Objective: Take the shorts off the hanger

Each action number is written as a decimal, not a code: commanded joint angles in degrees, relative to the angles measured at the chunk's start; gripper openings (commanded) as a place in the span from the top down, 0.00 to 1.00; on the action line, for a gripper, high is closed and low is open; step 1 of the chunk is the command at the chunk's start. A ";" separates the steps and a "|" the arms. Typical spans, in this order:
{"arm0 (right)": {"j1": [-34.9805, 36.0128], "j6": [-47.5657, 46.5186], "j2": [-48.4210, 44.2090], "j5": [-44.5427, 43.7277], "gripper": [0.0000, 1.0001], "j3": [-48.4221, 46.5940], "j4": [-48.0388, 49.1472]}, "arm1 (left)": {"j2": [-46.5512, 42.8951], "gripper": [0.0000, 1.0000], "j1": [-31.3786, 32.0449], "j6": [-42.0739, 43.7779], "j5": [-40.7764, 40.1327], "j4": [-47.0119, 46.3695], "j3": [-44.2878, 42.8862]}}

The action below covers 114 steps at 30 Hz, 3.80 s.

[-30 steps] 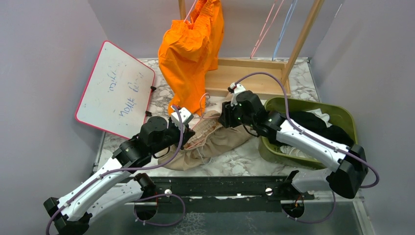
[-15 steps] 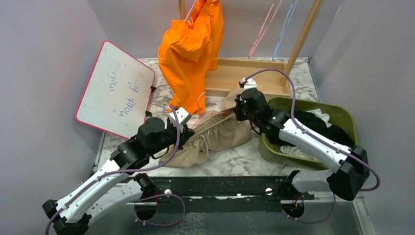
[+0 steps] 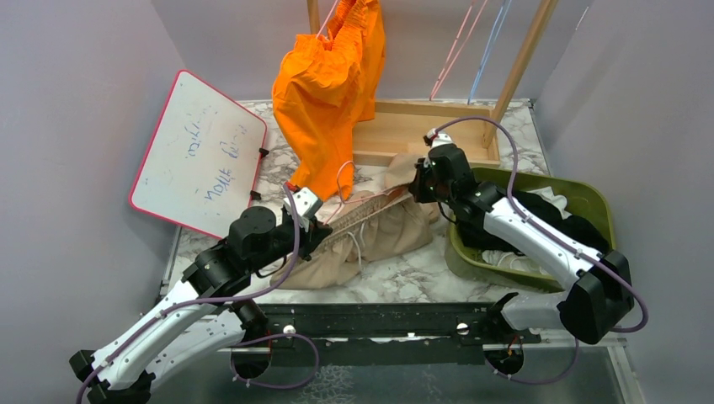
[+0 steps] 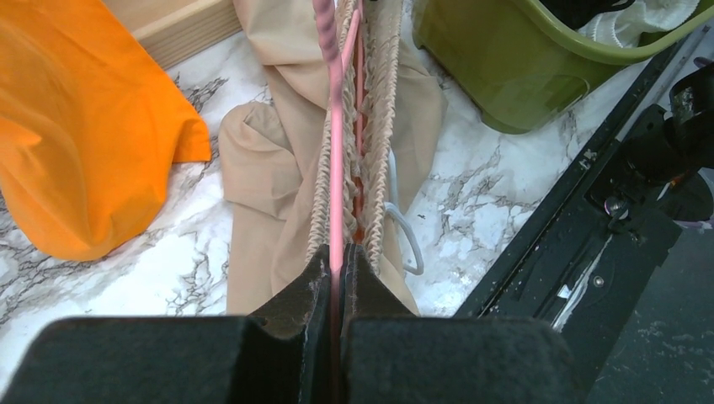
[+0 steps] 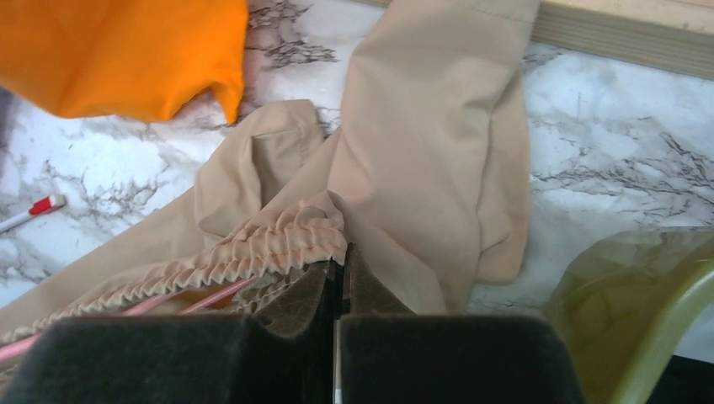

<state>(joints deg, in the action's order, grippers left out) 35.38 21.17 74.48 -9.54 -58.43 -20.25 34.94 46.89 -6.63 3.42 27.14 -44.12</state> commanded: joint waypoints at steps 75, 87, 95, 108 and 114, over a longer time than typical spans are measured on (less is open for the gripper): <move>10.94 -12.15 -0.09 24.94 0.73 18.51 59.18 | 16.83 1.00 -0.12 -10.12 5.38 -16.10 5.31; 11.03 -19.08 -1.31 22.36 0.99 19.43 55.19 | 16.96 0.81 -0.05 -10.24 0.81 -13.41 3.86; 10.96 -30.87 -2.63 13.40 0.99 18.90 52.13 | 16.20 0.36 -0.05 -13.66 -7.03 -7.23 2.80; 10.97 -22.88 -5.61 3.36 0.99 13.67 40.87 | 14.72 0.07 -5.51 -14.23 -7.46 -6.17 5.16; 10.71 -17.73 -4.49 4.46 0.99 7.47 30.84 | 15.79 0.07 -15.19 -11.17 5.27 -6.99 5.55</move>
<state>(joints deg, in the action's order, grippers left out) 46.28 -1.93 69.76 -3.29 -46.72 18.26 50.74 36.18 -20.71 -0.43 20.67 -39.48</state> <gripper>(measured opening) 0.028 0.927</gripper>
